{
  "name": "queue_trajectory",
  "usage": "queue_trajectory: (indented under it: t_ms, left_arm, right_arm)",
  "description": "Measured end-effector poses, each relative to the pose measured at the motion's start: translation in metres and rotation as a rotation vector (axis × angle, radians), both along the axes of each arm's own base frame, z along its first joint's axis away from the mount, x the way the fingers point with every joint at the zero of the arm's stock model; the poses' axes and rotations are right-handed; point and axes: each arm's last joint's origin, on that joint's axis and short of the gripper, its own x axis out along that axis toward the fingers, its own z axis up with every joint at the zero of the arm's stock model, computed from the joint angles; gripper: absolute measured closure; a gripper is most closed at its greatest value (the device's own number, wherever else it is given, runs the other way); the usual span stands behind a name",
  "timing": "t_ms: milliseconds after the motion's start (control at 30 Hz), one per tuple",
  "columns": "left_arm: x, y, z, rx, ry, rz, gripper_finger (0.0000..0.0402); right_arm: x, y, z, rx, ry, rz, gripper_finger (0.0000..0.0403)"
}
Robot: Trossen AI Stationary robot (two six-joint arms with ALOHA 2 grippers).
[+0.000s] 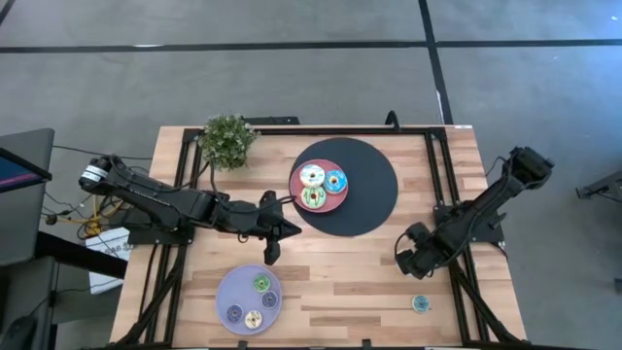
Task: Pick & Place donuts
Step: Put the big blue donut on the pink plate
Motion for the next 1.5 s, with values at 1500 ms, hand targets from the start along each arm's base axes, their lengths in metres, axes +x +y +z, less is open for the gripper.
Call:
queue_trajectory:
  t_ms: [1500]
  left_arm:
    - [-0.017,0.011,0.006,0.066,0.076,-0.102,0.0401]
  right_arm:
    - [0.157,-0.138,0.044,-0.446,-0.696,0.263,0.029]
